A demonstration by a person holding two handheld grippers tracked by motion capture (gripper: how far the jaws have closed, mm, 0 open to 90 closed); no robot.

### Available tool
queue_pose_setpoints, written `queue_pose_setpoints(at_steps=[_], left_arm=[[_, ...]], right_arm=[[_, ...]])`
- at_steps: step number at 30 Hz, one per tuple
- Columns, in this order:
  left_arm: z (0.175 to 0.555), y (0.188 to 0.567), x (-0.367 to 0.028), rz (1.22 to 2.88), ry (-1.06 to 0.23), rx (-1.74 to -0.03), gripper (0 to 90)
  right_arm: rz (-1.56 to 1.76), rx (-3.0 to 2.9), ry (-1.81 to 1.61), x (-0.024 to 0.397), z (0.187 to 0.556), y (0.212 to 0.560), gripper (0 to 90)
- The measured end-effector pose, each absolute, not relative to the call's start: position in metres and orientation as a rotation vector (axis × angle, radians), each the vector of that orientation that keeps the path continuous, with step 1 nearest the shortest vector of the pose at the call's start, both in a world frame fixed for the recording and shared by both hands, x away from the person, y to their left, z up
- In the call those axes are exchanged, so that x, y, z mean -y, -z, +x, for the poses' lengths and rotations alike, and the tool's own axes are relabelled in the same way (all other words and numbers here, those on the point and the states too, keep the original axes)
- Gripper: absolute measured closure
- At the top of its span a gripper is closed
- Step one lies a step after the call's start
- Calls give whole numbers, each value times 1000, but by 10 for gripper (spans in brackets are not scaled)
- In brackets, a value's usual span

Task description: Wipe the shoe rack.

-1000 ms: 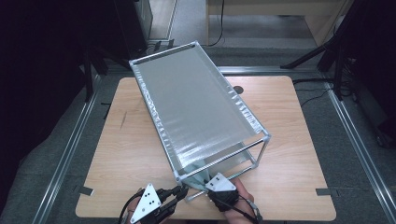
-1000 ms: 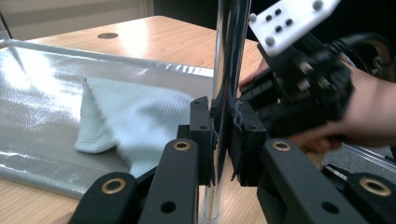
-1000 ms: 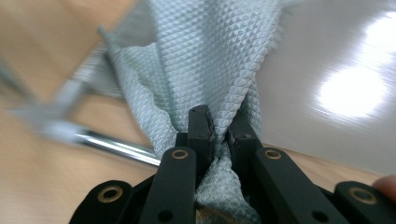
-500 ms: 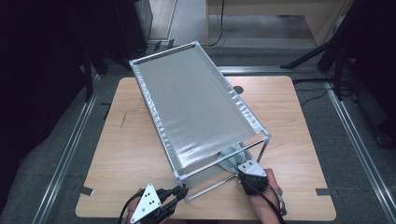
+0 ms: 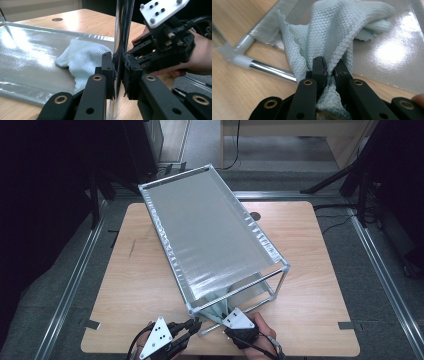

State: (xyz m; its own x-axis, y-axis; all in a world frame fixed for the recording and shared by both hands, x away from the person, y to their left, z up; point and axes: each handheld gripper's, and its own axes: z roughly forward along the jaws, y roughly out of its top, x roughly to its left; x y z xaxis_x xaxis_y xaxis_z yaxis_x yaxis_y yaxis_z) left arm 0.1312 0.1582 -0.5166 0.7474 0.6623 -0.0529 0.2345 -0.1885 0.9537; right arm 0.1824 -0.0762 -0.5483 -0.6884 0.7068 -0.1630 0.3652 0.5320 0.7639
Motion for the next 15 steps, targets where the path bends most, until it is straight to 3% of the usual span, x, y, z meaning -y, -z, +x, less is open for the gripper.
queue_pose_setpoints(at_steps=[7, 15], left_arm=[[132, 517, -154, 1759, -447, -698, 813], [136, 517, -153, 1751, -451, -713, 812]], right_arm=[[904, -2315, -1009, 99, 183, 544, 830], [1030, -2316, -945, 154, 186, 532, 827]])
